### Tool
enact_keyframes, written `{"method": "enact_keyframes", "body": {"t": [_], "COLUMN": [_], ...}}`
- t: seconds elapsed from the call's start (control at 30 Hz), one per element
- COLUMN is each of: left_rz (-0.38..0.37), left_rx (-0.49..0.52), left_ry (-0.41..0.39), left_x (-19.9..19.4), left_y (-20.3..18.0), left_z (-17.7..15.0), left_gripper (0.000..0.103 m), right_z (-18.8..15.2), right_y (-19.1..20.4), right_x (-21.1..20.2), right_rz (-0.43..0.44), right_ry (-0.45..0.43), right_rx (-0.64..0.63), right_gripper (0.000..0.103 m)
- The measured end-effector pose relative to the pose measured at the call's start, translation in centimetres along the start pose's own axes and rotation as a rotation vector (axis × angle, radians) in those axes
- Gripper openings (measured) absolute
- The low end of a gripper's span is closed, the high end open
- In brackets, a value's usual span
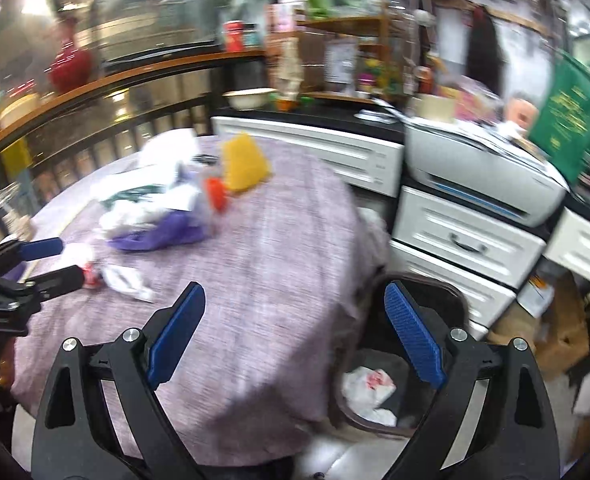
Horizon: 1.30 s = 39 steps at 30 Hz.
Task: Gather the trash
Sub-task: 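Move both grippers back over the trash pile on the table, then grasp the white printed wrapper from the pile with the right gripper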
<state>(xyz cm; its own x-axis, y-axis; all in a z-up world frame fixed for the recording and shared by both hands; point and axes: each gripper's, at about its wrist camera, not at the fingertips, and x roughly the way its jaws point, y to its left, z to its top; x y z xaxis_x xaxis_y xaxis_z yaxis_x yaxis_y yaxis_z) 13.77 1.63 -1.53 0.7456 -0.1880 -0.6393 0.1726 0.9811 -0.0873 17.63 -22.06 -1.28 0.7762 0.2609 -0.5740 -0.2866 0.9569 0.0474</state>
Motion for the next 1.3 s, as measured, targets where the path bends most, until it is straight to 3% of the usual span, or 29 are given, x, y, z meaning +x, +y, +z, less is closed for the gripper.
{"method": "enact_keyframes", "body": {"t": [0.27, 0.5, 0.67, 0.87, 1.13, 1.3], "left_rz": [0.059, 0.072, 0.097, 0.075, 0.057, 0.039], "left_rx": [-0.091, -0.128, -0.115, -0.09, 0.008, 0.059], "left_ry": [0.007, 0.011, 0.01, 0.041, 0.07, 0.089], "left_x": [-1.5, -1.4, -1.2, -0.6, 0.6, 1.3], "left_y": [5.3, 6.9, 7.3, 7.4, 5.7, 5.2], "left_z": [-0.7, -1.1, -1.5, -1.5, -1.3, -1.2], "left_gripper": [0.097, 0.097, 0.097, 0.097, 0.097, 0.097], "right_z": [2.4, 4.0, 4.9, 5.8, 5.5, 5.7], "right_y": [6.1, 10.1, 11.9, 12.1, 12.0, 11.2], "right_x": [2.3, 4.9, 7.5, 10.9, 12.8, 11.5], "right_rz": [0.133, 0.186, 0.176, 0.16, 0.198, 0.212], "right_ry": [0.014, 0.028, 0.057, 0.113, 0.169, 0.145], "right_rx": [-0.116, -0.171, -0.176, -0.118, -0.05, -0.033], "right_gripper": [0.09, 0.089, 0.074, 0.059, 0.028, 0.026]}}
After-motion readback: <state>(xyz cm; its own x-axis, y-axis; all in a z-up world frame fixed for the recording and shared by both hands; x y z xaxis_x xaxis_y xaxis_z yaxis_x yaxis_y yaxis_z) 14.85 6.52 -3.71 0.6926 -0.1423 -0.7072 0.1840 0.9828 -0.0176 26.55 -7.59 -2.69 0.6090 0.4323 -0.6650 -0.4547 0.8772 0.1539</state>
